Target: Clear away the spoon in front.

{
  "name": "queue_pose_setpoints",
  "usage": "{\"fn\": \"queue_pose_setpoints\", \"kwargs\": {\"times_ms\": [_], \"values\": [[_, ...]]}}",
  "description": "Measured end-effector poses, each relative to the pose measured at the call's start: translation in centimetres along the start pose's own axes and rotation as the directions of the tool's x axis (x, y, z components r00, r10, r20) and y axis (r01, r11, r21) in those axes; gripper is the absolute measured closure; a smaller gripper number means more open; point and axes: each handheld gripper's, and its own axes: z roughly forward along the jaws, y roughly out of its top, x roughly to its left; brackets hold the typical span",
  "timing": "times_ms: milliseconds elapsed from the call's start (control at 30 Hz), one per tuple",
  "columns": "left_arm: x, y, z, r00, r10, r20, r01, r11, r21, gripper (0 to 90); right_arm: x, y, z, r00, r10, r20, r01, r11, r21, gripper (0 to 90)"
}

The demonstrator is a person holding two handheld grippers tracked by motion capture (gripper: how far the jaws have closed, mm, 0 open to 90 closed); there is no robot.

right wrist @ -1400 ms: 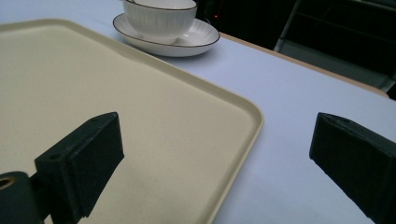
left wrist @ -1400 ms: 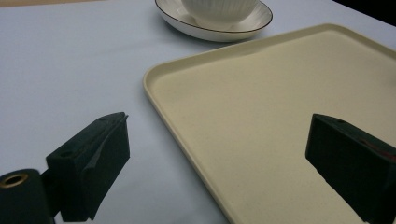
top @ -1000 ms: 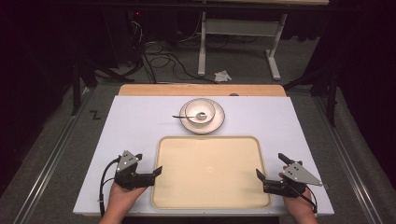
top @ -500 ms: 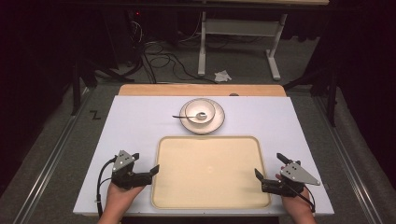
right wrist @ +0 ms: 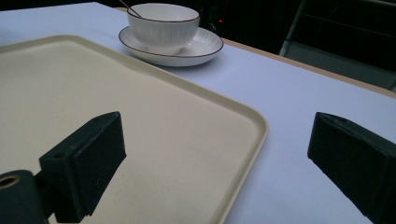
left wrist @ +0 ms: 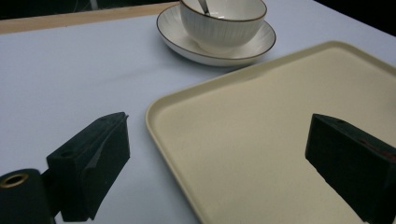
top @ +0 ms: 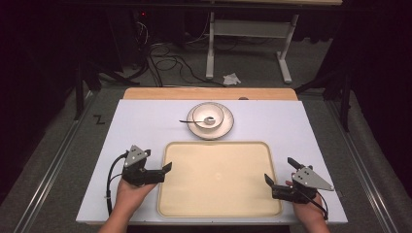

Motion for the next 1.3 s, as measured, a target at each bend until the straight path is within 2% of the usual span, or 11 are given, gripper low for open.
{"fn": "queue_pose_setpoints", "kwargs": {"times_ms": [167, 267, 433, 500, 667, 733, 1067, 1300], "values": [[-0.1, 1.6, 1.0, 0.9999, 0.012, 0.002, -0.012, 0.9999, -0.003, 7.0, 0.2, 0.4, -0.1, 0.9996, -0.029, -0.006, 0.029, 0.9995, 0.016, 5.1], [-0.1, 2.5, 1.5, 0.9999, 0.014, 0.001, -0.014, 0.9999, -0.002, 7.0, 0.2, 0.2, -0.3, 0.9996, -0.028, 0.003, 0.028, 0.9994, 0.018, 5.1], [0.0, 3.7, 2.4, 0.9999, 0.014, -0.009, -0.014, 0.9999, -0.001, 7.9, 0.0, -0.7, -0.7, 0.9998, -0.017, 0.008, 0.017, 0.9998, -0.013, 5.2], [0.2, 4.2, 2.8, 0.9999, 0.006, -0.008, -0.006, 1.0, -0.001, 7.9, 0.0, -0.9, -0.9, 1.0, -0.002, 0.006, 0.002, 0.9998, -0.022, 5.2], [0.5, 5.4, 4.1, 0.9996, -0.026, -0.013, 0.026, 0.9997, -0.001, 8.9, 0.0, -1.1, -1.0, 1.0, 0.0, -0.002, 0.0, 0.9997, -0.024, 5.2], [0.6, 5.8, 4.5, 0.9992, -0.037, -0.014, 0.037, 0.9993, 0.0, 9.3, 0.0, -1.2, -0.9, 0.9999, -0.017, -0.004, 0.017, 0.9997, -0.02, 5.2], [0.4, 8.5, 6.6, 0.9995, -0.022, -0.023, 0.023, 0.9989, 0.04, 10.0, -0.6, -1.3, -1.3, 1.0, 0.005, 0.006, -0.005, 0.9995, -0.031, 5.2], [1.1, 9.8, 8.1, 0.9984, -0.044, -0.034, 0.046, 0.9975, 0.054, 10.9, -0.8, -1.4, -1.3, 0.9999, 0.015, 0.007, -0.015, 0.9993, -0.036, 5.2]]}}
